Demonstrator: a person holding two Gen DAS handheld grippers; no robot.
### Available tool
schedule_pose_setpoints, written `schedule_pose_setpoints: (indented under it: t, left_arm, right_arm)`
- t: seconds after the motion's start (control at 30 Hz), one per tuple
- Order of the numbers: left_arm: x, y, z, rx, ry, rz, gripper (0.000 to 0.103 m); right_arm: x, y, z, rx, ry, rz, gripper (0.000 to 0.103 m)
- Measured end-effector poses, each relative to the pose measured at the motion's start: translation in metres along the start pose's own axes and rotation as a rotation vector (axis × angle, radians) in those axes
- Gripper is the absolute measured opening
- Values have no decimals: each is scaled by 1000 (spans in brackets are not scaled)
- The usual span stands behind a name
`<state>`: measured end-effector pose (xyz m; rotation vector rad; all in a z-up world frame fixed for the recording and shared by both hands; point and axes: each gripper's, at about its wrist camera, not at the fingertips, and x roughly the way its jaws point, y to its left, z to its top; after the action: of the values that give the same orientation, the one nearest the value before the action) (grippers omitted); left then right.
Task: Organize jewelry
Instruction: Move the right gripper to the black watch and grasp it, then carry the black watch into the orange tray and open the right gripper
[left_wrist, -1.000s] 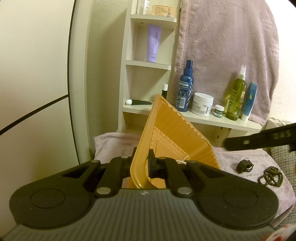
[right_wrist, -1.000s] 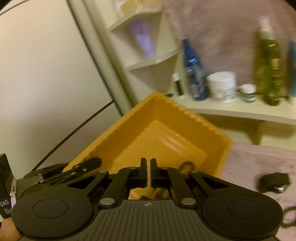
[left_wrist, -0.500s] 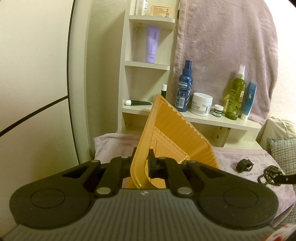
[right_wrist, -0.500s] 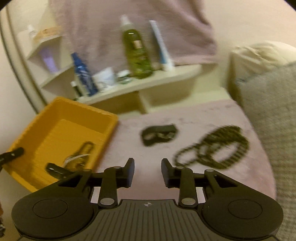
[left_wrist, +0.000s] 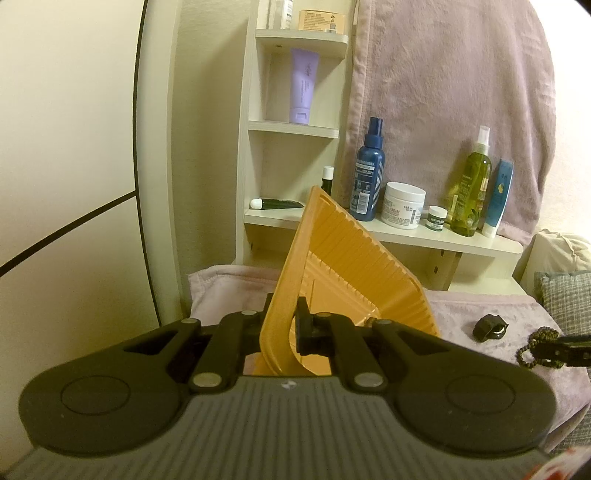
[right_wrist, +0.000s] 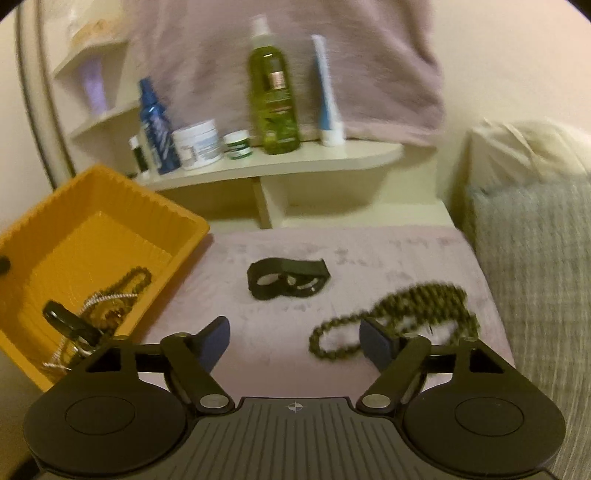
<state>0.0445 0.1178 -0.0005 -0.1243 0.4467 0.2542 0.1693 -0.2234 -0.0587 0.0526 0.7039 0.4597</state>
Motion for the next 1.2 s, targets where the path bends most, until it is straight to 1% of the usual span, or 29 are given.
schedule_pose_setpoints:
  t: [0.27,0.37,0.5,0.67,0.73,0.8,0.9,0.97,1.07,1.2]
  left_arm:
    - [3,2,2,2,7,1,7]
    - [4,3,3,1,9,-2,7]
    - [5,2,3,1,10,-1,7]
    - [5,2,4,-1,11,-3,7]
    - [5,2,4,-1,12,-3,7]
    - [5,2,4,-1,12,-3,7]
    - [5,2,4,-2,12,-2,7]
    - [6,2,5,-3,12,-3,7]
    - [6,2,6,-3,13,-2,7]
    - [6,4,6,-7,15,-2,7]
  right_arm:
    - [41,23,16,-246,9,-4,79]
    - [56,35,15,-365,12,-12,79]
    - [75,49,8,-512,17,-42,79]
    - [96,52,1,-612,42,-70,79]
    - [101,52,0,-636,39,-84,78]
    - [104,50,0,-651,38,-87,72]
    - [106,51,0,-669,33,-90,61]
    - [107,52,1,-670,38,-93,48]
    - [107,53,1,-678,34,-97,42]
    - [99,54,1,-665,4,-104,34]
